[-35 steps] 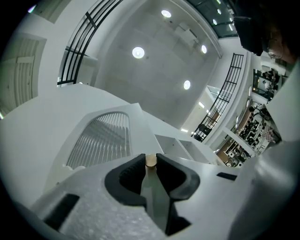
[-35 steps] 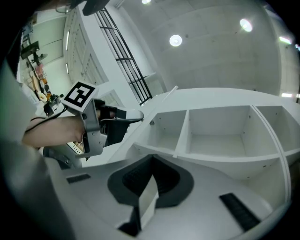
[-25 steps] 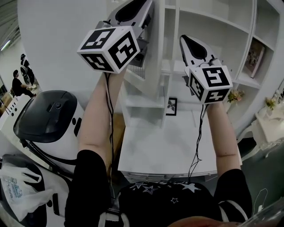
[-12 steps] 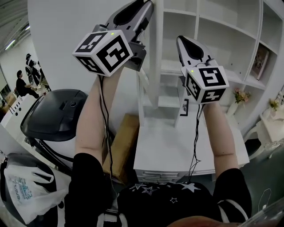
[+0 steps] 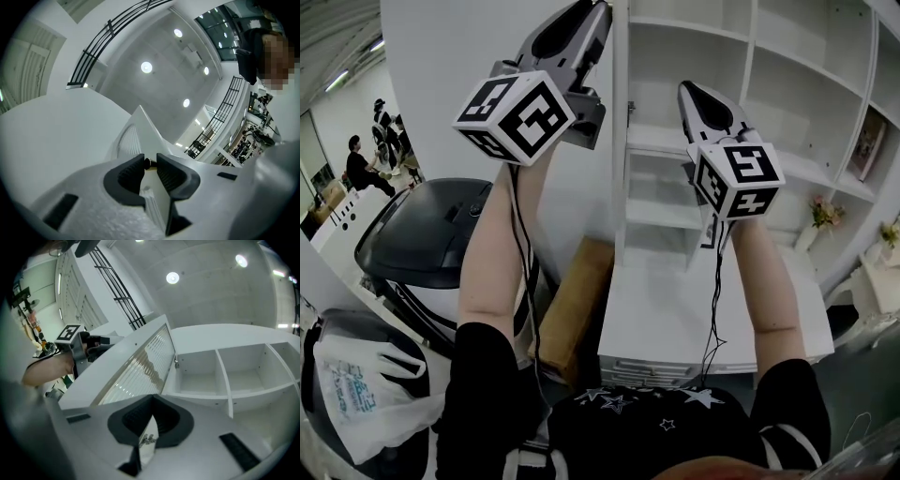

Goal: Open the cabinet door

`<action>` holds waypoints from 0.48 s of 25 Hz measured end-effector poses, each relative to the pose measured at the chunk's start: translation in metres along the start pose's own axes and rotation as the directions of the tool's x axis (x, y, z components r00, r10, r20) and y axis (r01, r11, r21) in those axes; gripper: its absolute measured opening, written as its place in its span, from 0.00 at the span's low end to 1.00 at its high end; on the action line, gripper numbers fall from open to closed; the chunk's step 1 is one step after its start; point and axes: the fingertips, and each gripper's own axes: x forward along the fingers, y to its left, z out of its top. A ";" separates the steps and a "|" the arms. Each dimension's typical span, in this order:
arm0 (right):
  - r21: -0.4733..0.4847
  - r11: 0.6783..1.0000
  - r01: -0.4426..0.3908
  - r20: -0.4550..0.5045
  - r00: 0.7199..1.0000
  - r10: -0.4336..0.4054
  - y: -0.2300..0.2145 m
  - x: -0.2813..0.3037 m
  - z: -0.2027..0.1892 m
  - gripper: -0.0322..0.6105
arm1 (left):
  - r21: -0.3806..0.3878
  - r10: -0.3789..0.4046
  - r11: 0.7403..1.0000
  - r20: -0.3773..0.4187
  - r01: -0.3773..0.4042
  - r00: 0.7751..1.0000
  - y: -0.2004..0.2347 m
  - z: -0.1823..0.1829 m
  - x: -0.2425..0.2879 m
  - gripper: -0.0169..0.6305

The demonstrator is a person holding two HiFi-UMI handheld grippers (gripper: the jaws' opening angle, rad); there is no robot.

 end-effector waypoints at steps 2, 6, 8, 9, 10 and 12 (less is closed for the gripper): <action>0.019 1.000 -0.015 0.001 1.000 0.015 0.009 0.006 -0.005 0.06 | 0.007 0.018 1.000 -0.004 -0.018 1.000 0.009 0.004 -0.008 0.15; 0.059 0.998 -0.039 0.009 0.999 0.038 0.022 0.016 -0.012 0.06 | 0.028 0.042 0.999 -0.010 -0.042 0.999 0.021 0.008 -0.016 0.13; 0.071 0.996 -0.050 0.020 0.999 0.048 0.030 0.021 -0.013 0.06 | 0.061 0.039 0.997 -0.027 -0.037 0.999 0.020 0.007 -0.017 0.13; 0.080 0.995 -0.053 0.027 0.998 0.051 0.034 0.023 -0.013 0.06 | 0.081 0.038 0.996 -0.035 -0.035 0.999 0.019 0.007 -0.017 0.12; 0.089 0.994 -0.056 0.035 0.998 0.053 0.037 0.024 -0.013 0.06 | 0.098 0.041 0.995 -0.039 -0.037 0.998 0.018 0.007 -0.017 0.11; 0.097 0.993 -0.064 0.044 0.997 0.060 0.040 0.024 -0.013 0.06 | 0.122 0.051 0.991 -0.037 -0.046 0.998 0.018 0.007 -0.019 0.10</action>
